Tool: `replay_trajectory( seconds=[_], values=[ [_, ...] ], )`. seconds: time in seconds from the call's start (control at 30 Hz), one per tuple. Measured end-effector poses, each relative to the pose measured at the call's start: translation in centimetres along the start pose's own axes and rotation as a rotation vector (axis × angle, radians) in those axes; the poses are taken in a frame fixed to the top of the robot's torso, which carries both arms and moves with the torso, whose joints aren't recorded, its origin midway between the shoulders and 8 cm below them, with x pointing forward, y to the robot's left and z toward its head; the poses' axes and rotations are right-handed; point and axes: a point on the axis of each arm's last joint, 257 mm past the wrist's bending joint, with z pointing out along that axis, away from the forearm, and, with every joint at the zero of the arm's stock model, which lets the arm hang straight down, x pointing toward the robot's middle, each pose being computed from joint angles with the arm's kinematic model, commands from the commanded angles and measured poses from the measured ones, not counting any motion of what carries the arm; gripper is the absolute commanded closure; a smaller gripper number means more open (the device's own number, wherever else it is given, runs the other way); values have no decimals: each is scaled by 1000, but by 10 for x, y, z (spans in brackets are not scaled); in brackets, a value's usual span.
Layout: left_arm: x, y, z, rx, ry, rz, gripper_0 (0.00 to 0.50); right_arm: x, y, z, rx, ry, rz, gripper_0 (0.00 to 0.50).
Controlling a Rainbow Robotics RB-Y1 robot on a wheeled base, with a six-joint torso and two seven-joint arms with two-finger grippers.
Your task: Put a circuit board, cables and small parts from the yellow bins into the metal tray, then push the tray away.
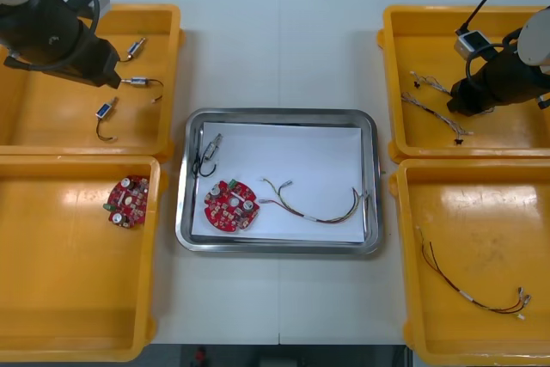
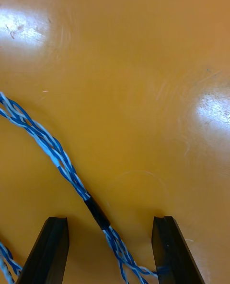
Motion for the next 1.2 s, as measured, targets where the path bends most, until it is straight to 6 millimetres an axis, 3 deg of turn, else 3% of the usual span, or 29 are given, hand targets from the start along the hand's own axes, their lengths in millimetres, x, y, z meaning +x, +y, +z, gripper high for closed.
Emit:
replay_trajectory(
  seconds=[0.13, 0.2, 0.27, 0.3, 0.33, 0.6, 0.97, 1.2],
  values=[
    [-4, 12, 8, -14, -7, 58, 0, 0, -1, 2, -8, 0, 20, 0],
    [-5, 17, 13, -16, -11, 135, 0, 0, -1, 2, -11, 1, 26, 52],
    [-5, 21, 18, -16, -12, 218, 0, -1, 0, 2, -17, -4, 33, 234],
    [-5, 23, 20, -17, -13, 251, 0, -3, 0, 2, -21, -10, 38, 406],
    [-4, 26, 23, -17, -12, 274, 0, -4, 1, 3, -26, -16, 44, 500],
    [-1, 43, 45, -22, -19, 234, 0, -9, 0, 4, -36, -38, 45, 500],
    [13, 39, 80, -50, 20, 281, 0, 0, 9, -3, -59, 23, 16, 500],
    [15, 36, 89, -61, 24, 307, 0, 1, 24, -21, -81, 83, -51, 500]
  ],
)
